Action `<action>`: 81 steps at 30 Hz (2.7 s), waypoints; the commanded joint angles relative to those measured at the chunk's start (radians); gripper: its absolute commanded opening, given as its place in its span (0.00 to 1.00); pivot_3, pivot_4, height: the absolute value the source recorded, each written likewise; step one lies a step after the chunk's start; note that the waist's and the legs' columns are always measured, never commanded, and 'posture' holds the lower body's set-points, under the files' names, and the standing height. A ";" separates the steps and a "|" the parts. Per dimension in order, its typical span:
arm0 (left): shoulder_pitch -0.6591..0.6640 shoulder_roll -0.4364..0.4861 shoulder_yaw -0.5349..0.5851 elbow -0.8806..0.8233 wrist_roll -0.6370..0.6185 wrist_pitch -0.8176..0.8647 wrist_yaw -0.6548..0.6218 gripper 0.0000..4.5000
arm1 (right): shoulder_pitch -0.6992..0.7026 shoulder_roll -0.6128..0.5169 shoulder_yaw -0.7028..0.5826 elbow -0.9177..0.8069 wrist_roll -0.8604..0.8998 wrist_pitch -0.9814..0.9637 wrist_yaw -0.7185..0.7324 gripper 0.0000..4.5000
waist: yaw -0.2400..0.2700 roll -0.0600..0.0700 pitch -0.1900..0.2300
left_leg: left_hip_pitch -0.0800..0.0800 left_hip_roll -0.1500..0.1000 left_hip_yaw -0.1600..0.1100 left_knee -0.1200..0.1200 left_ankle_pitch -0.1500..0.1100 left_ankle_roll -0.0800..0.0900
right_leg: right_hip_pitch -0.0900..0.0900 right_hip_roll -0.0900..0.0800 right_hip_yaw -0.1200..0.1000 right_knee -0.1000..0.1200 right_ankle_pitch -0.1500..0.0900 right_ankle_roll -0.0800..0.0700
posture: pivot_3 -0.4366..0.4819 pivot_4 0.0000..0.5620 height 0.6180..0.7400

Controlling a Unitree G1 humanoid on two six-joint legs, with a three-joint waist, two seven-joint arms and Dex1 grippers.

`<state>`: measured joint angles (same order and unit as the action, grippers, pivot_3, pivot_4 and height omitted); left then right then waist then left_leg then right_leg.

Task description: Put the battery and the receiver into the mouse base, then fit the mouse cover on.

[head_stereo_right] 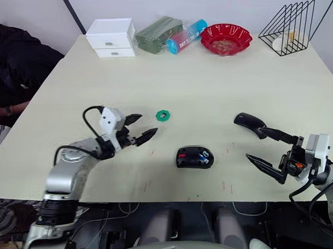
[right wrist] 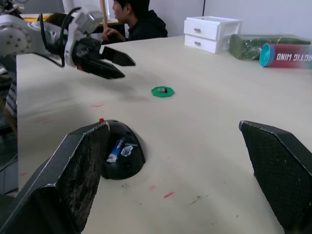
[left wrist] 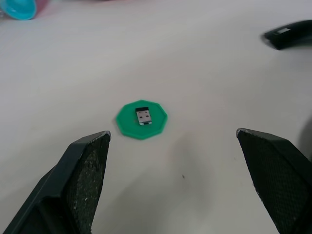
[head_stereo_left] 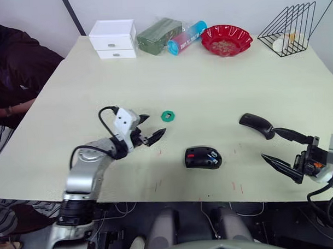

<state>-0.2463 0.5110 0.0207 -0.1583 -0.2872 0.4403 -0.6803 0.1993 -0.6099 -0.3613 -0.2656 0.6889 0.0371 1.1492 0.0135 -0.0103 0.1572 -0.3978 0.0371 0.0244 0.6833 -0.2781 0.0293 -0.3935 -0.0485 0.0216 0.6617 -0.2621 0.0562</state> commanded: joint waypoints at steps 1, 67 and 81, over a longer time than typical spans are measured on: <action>-0.046 -0.067 -0.041 -0.067 0.081 0.049 0.156 0.98 | 0.004 0.004 -0.014 -0.022 0.005 -0.019 -0.002 1.00 | 0.002 0.000 0.000 | 0.000 0.000 0.000 0.000 0.000 0.000 | 0.000 0.000 0.000 0.000 0.000 0.000 | 0.48 0.27 1.00; -0.291 -0.226 -0.093 0.134 0.170 0.425 0.364 0.02 | 0.012 -0.016 -0.046 -0.007 0.006 -0.033 0.006 1.00 | 0.000 0.000 0.000 | 0.000 -0.001 -0.001 0.001 0.000 0.000 | 0.000 0.000 0.000 0.001 0.000 0.000 | 0.48 0.27 1.00; -0.323 -0.161 -0.088 0.155 0.155 0.368 0.285 0.02 | 0.003 -0.027 -0.045 0.003 0.021 -0.025 0.039 1.00 | -0.001 0.000 0.000 | 0.000 -0.001 -0.001 0.001 0.000 -0.001 | 0.000 0.000 0.000 0.001 0.000 0.000 | 0.48 0.27 1.00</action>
<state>-0.5490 0.3407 -0.0797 0.0120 -0.1230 0.8329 -0.3762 0.2082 -0.6243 -0.3736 -0.2528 0.6915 0.0184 1.1825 0.0129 -0.0108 0.1575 -0.3976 0.0361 0.0233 0.6838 -0.2777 0.0287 -0.3934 -0.0483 0.0211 0.6627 -0.2620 0.0561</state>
